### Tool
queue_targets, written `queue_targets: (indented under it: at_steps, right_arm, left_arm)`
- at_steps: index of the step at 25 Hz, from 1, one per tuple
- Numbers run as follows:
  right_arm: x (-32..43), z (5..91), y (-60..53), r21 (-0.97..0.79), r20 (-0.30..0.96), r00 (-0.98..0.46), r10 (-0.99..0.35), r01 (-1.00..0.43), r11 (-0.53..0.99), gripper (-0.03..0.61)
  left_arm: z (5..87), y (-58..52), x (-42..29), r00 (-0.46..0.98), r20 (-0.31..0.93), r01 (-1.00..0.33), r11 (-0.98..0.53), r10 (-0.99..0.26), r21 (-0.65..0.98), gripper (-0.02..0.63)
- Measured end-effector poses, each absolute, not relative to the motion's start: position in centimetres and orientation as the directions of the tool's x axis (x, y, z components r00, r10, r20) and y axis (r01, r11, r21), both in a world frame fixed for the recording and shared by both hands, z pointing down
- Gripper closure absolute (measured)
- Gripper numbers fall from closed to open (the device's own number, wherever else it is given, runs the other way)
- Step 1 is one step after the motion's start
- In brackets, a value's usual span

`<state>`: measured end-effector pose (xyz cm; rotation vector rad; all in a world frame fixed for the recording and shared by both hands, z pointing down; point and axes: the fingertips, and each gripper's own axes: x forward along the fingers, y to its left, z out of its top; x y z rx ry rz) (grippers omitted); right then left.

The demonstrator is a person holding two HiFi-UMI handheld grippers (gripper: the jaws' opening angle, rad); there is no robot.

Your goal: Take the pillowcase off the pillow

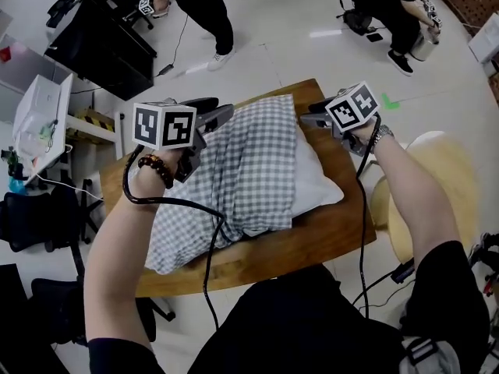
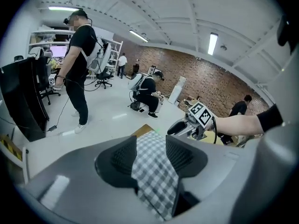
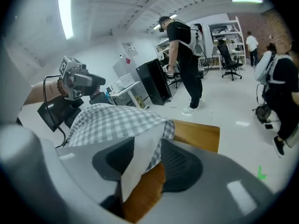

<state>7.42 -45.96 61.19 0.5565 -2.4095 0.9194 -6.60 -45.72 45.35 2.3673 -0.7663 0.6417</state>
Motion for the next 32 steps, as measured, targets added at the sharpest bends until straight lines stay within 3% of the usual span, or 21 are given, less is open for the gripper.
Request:
queue_targets:
  at_steps: [12, 18, 32]
  right_arm:
    - [4.1, 64.4, -49.1, -0.731, 0.434, -0.901, -0.002, -0.354, 0.583, 0.348]
    - [3.7, 65.0, -50.2, -0.817, 0.333, -0.942, 0.037, -0.269, 0.511, 0.348]
    - [1.3, 66.6, -49.2, -0.849, 0.256, -0.956, 0.146, -0.149, 0.507, 0.365]
  left_arm:
    - [52.0, -52.1, -5.3, 0.643, 0.753, -0.536, -0.783, -0.138, 0.314, 0.379]
    - [56.1, -54.3, -7.5, 0.638, 0.769, -0.54, -0.739, -0.047, 0.403, 0.376]
    - [63.4, -53.6, -8.2, 0.625, 0.774, -0.54, -0.659, 0.101, 0.523, 0.376]
